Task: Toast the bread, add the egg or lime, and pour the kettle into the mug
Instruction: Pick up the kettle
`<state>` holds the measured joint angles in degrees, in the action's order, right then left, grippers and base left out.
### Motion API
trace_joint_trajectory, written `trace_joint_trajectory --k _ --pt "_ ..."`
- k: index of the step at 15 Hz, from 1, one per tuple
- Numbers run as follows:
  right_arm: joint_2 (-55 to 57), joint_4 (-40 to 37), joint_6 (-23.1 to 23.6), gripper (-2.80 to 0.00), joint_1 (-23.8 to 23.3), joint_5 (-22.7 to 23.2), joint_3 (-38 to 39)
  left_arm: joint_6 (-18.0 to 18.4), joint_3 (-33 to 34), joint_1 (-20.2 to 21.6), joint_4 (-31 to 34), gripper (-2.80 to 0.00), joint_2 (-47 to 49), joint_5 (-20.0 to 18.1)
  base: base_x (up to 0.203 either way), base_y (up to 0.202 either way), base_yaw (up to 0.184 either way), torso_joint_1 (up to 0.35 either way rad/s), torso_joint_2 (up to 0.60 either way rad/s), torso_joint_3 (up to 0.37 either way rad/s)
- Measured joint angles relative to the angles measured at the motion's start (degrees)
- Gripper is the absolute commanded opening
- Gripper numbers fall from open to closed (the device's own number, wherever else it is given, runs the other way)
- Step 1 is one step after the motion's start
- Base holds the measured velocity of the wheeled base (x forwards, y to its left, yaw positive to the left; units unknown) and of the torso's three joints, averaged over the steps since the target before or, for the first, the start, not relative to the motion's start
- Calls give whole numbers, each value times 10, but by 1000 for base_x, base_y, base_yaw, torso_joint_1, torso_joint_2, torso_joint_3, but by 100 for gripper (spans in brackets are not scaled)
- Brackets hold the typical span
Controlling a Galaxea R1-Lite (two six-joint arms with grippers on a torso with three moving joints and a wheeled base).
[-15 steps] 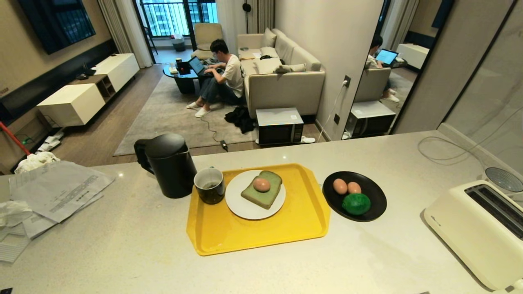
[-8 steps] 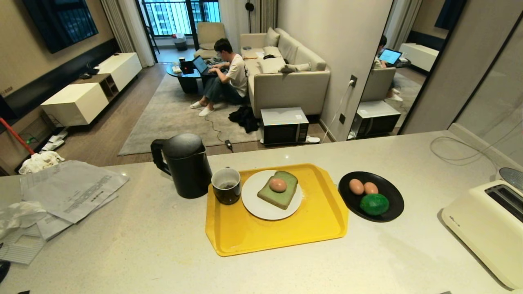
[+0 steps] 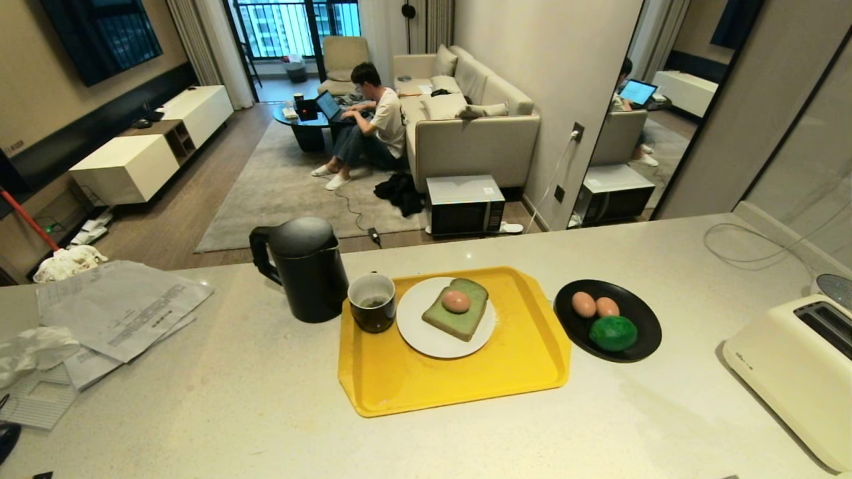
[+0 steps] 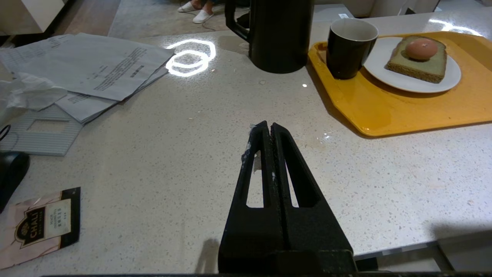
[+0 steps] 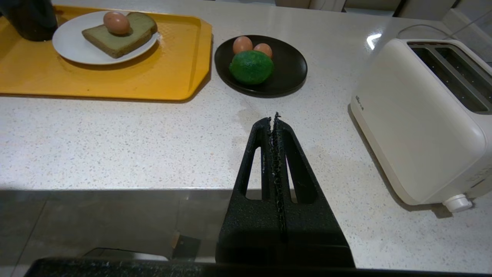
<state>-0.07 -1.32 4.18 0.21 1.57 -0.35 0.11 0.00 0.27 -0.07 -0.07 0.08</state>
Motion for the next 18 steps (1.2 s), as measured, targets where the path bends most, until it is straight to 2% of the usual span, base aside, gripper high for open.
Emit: trace_joint_trajectory --k 18 --pt "0 0 0 -280 0 0 0 0 0 1 1 -280 0 0 0 0 0 -86 172 80"
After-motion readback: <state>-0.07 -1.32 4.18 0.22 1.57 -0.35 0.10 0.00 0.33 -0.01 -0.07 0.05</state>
